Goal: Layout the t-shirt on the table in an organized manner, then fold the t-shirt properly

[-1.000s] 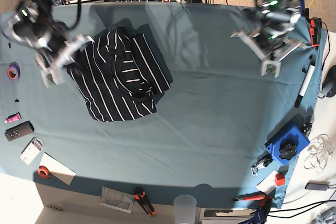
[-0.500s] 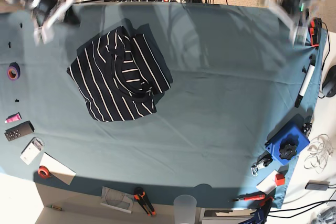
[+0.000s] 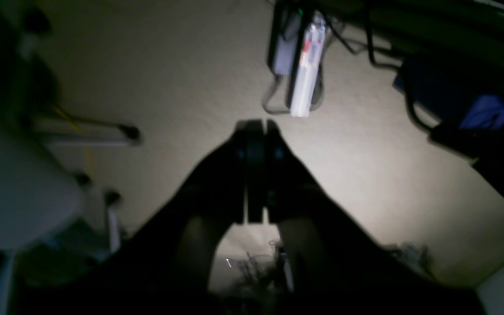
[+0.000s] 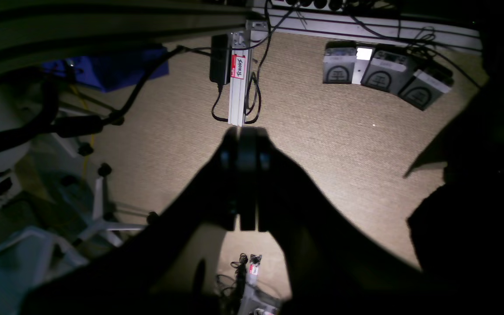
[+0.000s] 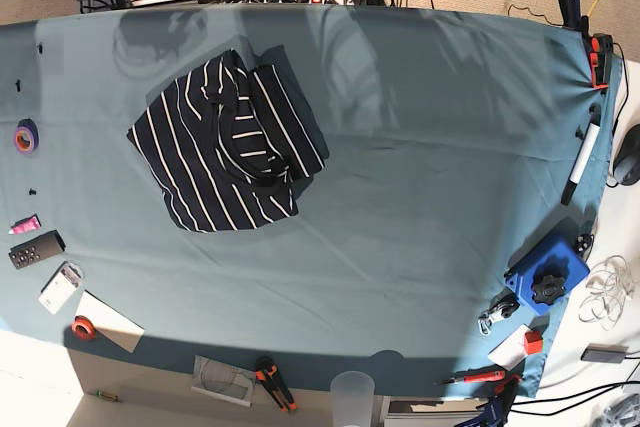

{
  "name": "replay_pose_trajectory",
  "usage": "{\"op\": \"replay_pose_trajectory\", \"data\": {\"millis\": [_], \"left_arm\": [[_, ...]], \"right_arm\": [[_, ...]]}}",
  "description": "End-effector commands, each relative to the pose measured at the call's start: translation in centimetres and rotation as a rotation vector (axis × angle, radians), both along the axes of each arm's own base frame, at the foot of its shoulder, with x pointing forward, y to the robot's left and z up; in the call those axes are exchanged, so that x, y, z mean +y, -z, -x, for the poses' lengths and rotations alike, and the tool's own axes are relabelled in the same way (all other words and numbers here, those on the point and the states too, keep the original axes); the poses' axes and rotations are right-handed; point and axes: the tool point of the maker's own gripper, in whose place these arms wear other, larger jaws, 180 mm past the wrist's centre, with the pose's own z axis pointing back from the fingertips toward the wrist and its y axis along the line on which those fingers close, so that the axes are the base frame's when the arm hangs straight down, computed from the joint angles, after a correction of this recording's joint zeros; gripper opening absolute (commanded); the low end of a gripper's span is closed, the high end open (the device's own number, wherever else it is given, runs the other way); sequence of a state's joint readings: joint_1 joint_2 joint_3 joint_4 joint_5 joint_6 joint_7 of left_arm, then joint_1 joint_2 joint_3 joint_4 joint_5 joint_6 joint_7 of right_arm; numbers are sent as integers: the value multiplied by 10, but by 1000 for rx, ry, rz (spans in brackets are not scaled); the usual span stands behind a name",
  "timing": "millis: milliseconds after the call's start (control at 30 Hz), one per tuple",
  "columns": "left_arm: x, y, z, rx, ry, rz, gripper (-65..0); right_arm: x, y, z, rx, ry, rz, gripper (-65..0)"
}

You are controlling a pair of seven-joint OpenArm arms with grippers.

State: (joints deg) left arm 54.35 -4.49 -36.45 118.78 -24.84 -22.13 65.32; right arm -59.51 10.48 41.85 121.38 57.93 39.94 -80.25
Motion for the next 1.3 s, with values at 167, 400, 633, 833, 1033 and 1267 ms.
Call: {"op": "replay_pose_trajectory", "data": {"millis": [167,400,633,833,1033,1267], "left_arm": [[-27,53,56,196,-1,93,-650],[-64,113,75,330,89,94,-650],[-93,161,53,324,222,85,-650],[-102,192,25,201,237,109,-650],[-110,211,2,93,197,132,-650],[-111,218,-7,91,188,139,-650]], "right_arm": [[0,39,48,237,-89,-45,-650],[-6,101,126,623,-288,-29,-650],[-7,169,131,739,-395,65,-650],[-9,219,112,667,-577,189,-650],[7,255,68,454,-820,247,-650],[24,278,41,263,-939,324,-650]]}}
